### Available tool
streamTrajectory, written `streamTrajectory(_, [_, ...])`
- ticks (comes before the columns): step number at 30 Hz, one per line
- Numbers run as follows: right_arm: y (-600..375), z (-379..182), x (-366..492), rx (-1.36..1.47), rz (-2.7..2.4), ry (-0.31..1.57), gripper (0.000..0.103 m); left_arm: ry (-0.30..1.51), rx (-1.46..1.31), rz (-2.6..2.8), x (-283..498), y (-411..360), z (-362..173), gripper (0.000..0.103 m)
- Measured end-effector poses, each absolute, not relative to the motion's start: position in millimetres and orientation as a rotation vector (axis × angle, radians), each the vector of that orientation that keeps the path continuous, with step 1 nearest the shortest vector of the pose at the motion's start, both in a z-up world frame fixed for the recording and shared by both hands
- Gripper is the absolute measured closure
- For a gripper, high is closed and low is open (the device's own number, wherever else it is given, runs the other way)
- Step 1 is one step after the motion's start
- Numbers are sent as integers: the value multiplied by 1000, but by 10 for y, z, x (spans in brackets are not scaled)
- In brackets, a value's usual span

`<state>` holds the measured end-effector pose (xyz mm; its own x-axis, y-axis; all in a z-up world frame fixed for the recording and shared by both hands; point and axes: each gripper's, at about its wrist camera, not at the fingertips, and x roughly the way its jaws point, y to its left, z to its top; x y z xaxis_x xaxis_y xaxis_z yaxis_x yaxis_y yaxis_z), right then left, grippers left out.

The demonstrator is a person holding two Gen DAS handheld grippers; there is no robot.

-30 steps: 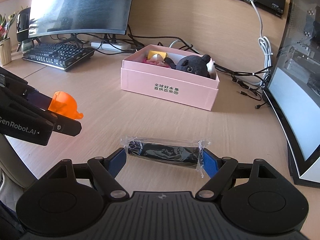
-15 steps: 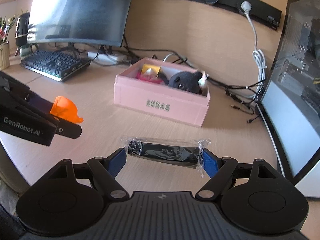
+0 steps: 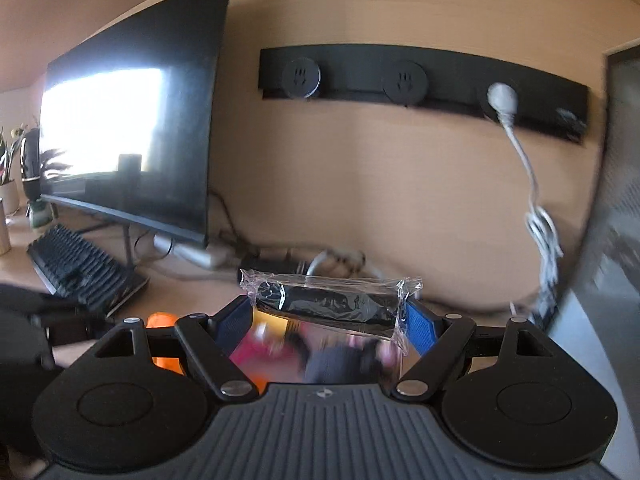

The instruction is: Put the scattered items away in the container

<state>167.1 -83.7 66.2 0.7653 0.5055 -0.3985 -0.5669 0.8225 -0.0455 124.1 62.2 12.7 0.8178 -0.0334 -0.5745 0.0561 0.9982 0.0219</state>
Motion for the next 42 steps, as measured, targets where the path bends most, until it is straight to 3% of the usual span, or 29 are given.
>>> streamTrajectory(6, [-554,579,2513,-101,629,497,22,679,15,-6,1909,668,-71,43])
streamTrajectory(8, [-442,424,2791,-93,650,609,20,762,10,18,2113,671,-178,27])
streamTrajectory(9, [-375,330,2940,-97,672,692,20,797,-2,29,2182,682,-210,13])
streamTrajectory(10, [-342,255,3052,-79,673,740,18,816,-15,25,2237,693,-216,8])
streamTrajectory(16, [-364,178,3358,39,638,729,7,891,-10,41,2435,667,-229,7])
streamTrajectory(35, [-804,308,2718,66,522,618,0,713,-17,89,1744,579,-133,2])
streamTrajectory(42, [-987,270,2323,19,461,579,0,728,0,83,1425,586,-187,1])
